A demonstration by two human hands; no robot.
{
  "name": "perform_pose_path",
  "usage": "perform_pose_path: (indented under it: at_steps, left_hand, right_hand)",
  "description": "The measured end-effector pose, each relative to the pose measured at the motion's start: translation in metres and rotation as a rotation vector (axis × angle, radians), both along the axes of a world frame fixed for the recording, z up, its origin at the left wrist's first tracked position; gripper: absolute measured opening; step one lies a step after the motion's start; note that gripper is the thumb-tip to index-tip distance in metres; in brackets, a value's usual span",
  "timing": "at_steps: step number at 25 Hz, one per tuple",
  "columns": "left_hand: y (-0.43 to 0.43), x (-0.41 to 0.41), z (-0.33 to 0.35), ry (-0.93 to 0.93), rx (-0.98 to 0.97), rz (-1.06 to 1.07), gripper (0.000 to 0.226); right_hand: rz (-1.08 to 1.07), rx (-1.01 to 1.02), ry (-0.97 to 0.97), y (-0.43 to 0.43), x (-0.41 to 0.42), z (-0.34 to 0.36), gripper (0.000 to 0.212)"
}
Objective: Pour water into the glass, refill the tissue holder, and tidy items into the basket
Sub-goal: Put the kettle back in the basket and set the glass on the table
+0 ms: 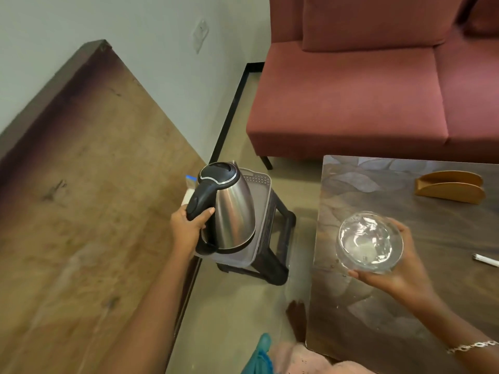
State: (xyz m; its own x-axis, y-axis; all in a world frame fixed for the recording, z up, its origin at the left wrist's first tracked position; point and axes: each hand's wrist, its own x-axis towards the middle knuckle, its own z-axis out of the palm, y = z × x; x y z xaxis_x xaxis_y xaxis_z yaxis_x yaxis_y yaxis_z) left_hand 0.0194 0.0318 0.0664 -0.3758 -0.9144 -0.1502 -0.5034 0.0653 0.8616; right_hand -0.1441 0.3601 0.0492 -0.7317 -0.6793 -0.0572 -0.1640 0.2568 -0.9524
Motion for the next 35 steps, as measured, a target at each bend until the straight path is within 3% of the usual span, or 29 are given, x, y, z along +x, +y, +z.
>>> perform_pose_path:
  at_steps: [8,11,14,22,26,31,35]
  left_hand:
    - [-0.028,-0.005,-0.076,-0.084,0.102,0.084,0.02]
    - [-0.022,-0.006,-0.09,-0.165,0.087,0.113,0.027]
    - [-0.017,-0.001,-0.1,-0.122,0.069,0.135,0.028]
    - [-0.004,0.024,-0.124,-0.055,0.206,0.141,0.036]
    - [0.002,0.023,-0.124,-0.055,0.271,0.135,0.045]
    - [0.013,0.028,-0.131,-0.139,0.337,0.054,0.046]
    - [0.015,0.026,-0.138,-0.236,0.374,0.084,0.045]
  right_hand:
    - [-0.058,-0.003,-0.036,-0.039,0.01,0.009,0.096]
    - [-0.056,-0.009,-0.055,-0.05,0.015,0.016,0.11]
    - [-0.068,-0.001,-0.1,-0.058,0.017,0.021,0.121]
    - [-0.08,-0.017,-0.077,-0.068,0.019,0.022,0.098]
    - [-0.052,-0.043,-0.053,-0.066,0.02,0.02,0.098]
    - [-0.042,-0.065,-0.075,-0.059,0.02,0.023,0.107]
    - [-0.035,-0.062,-0.059,-0.048,0.016,0.023,0.097]
